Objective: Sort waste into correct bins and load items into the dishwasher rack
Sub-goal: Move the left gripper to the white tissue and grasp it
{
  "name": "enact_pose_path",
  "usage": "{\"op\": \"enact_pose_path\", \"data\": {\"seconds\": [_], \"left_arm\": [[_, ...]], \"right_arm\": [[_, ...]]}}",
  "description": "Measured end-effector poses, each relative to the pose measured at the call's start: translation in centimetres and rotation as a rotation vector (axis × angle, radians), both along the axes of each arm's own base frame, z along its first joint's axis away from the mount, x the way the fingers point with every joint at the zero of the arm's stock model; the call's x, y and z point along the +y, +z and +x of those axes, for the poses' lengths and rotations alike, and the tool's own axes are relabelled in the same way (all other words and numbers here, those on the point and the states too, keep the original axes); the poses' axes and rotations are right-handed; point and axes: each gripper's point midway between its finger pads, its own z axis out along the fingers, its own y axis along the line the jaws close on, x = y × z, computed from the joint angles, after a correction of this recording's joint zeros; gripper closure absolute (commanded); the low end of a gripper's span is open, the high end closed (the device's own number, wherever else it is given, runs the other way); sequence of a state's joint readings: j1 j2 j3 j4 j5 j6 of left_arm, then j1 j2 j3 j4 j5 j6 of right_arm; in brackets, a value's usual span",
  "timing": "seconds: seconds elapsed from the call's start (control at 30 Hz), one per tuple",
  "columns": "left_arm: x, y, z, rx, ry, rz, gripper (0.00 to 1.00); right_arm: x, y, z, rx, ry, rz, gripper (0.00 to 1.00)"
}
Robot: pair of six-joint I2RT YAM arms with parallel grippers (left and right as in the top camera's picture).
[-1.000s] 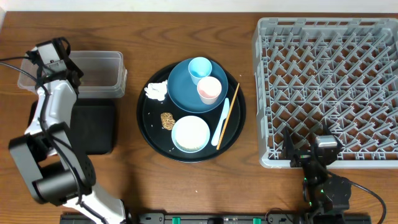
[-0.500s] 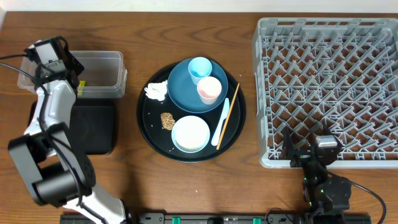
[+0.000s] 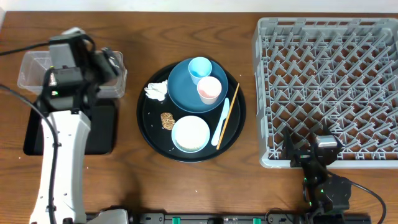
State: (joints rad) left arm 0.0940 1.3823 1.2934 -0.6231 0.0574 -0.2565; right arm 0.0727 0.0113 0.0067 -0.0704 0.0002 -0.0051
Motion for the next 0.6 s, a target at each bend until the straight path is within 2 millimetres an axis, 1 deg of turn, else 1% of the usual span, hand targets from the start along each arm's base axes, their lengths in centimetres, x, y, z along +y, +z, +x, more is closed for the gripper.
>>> {"op": "enact_pose_path", "data": {"seconds": [0.07,0.2,0.33,0.47,0.6], "left_arm": [[-2.1,-1.3,-0.7,0.064,-0.059,-0.026,0.02],[-5.3,-3.7,-1.9,0.165,-0.144,-0.058,0.02],[-7.0,-5.7,-2.6,0.238,-0.189,-0.068,0.02],[-8.0,-7.0,-2.6,0.281,-0.213,-0.068,0.0],[-8.7,-8.3,-2.4,0.315,-0.224,-0.071,0.02]], "right_arm": [[0.0,0.0,0.0,0.0,0.0,0.0,0.01],[0.0,0.0,0.0,0.0,0.0,0.0,0.01],[0.0,0.0,0.0,0.0,0.0,0.0,0.01],[0.0,0.0,0.0,0.0,0.0,0.0,0.01],[0.0,0.0,0.0,0.0,0.0,0.0,0.01]]}}
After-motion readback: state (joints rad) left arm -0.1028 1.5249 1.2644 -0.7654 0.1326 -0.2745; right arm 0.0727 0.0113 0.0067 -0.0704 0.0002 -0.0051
